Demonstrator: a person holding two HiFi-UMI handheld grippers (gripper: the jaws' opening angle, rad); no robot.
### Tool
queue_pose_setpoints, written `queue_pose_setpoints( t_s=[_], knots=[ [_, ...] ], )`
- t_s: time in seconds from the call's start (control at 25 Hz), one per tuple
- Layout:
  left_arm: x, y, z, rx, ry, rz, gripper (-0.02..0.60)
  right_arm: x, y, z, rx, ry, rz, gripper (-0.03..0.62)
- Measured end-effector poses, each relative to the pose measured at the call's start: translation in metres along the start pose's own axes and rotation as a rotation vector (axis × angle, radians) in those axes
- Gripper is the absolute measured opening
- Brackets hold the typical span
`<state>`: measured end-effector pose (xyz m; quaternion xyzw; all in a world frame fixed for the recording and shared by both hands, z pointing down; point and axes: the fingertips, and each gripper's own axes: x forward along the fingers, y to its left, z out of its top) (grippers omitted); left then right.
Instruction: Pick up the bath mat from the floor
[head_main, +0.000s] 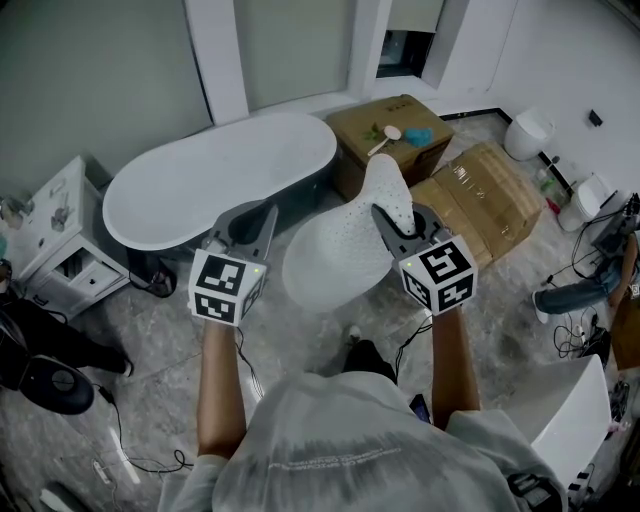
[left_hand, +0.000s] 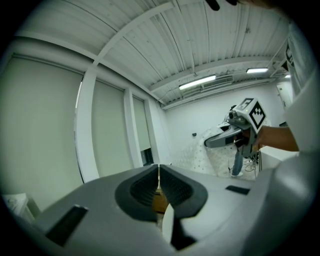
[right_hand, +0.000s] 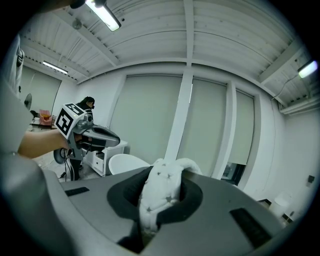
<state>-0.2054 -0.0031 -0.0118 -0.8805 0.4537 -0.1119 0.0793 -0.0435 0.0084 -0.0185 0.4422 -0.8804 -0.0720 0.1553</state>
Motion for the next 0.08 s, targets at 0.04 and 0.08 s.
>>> queue_pose_setpoints(
  t_s=[0.04, 0.08],
  knots=[
    [0.0010, -0.0034, 0.0014, 0.000, -0.004, -0.010, 0.020, -0.0021, -0.0011, -0.0008, -0.001, 0.001, -0.002, 0.037],
    [0.0021, -0.0067, 0.0028, 0.000, -0.007, -0.021, 0.020, -0.0041, -0.0022, -0.0016, -0.001, 0.001, -0.004, 0.037]
  ],
)
